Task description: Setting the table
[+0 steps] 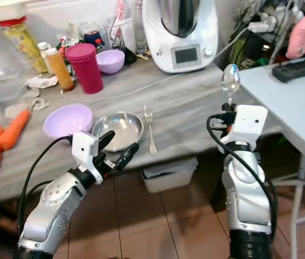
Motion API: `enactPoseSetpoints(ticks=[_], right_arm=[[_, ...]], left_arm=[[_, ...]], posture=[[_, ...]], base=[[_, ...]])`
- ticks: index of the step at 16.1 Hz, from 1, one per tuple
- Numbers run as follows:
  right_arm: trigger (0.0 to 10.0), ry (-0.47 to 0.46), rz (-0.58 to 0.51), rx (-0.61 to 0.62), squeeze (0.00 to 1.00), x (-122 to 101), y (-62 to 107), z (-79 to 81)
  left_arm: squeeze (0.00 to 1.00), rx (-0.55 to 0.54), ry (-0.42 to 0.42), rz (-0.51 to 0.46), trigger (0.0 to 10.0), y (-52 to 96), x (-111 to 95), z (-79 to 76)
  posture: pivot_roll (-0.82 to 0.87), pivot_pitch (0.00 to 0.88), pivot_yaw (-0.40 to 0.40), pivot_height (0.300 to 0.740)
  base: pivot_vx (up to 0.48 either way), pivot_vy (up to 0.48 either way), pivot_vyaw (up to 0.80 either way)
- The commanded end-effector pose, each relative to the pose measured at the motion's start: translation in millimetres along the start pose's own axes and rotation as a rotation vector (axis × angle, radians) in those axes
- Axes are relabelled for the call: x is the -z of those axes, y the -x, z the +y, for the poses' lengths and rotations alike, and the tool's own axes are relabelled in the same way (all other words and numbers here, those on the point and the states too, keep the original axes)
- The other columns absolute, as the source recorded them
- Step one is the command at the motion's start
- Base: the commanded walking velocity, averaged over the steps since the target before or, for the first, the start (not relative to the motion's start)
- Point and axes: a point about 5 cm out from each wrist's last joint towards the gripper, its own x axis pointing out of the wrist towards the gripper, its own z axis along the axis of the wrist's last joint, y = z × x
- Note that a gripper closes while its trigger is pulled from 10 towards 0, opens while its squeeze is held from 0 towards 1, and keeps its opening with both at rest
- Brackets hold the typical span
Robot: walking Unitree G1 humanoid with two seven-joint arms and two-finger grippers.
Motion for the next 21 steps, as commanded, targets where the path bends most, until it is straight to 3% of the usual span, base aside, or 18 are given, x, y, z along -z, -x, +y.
enactPoseSetpoints(ticks=[1,6,7,11,15,21], right_arm=[[10.0,0.008,-0.028,-0.01,0.0,-8,-1.0,0.9],[10.0,0.022,-0.037,-0.03,0.0,-9,0.7,1.3],[10.0,0.019,-0.032,-0.035,0.0,-8,2.1,1.3],[10.0,0.01,-0.019,-0.033,0.0,-4,5.1,-0.1],[10.0,0.007,0.014,0.02,0.0,2,5.5,-5.6],[10.0,-0.091,0.186,-0.002,0.0,27,7.2,-12.5]], left_arm=[[0.0,-0.01,-0.012,-0.012,10.0,-0.6,-4,2.6],[0.0,-0.126,-0.055,-0.027,10.0,2.7,-9,14.0],[0.0,-0.179,-0.111,-0.031,10.0,9.1,-11,20.5],[0.0,-0.238,-0.143,-0.006,10.0,29.1,-10,29.9],[0.0,-0.144,-0.167,0.05,10.0,39.0,-5,25.4],[0.0,0.057,-0.145,0.084,10.0,39.8,-4,12.4]], posture=[[-0.23,0.069,0.086,0.74],[-0.23,0.08,0.087,0.74],[-0.22,0.085,0.089,0.74],[-0.22,0.088,0.09,0.74],[-0.21,0.088,0.086,0.74],[-0.22,0.097,0.088,0.74]], base=[[0.356,0.0,0.0],[0.067,0.0,0.46],[0.0,0.0,0.8],[0.0,0.0,0.8],[0.0,0.0,0.0],[0.0,0.0,0.0]])
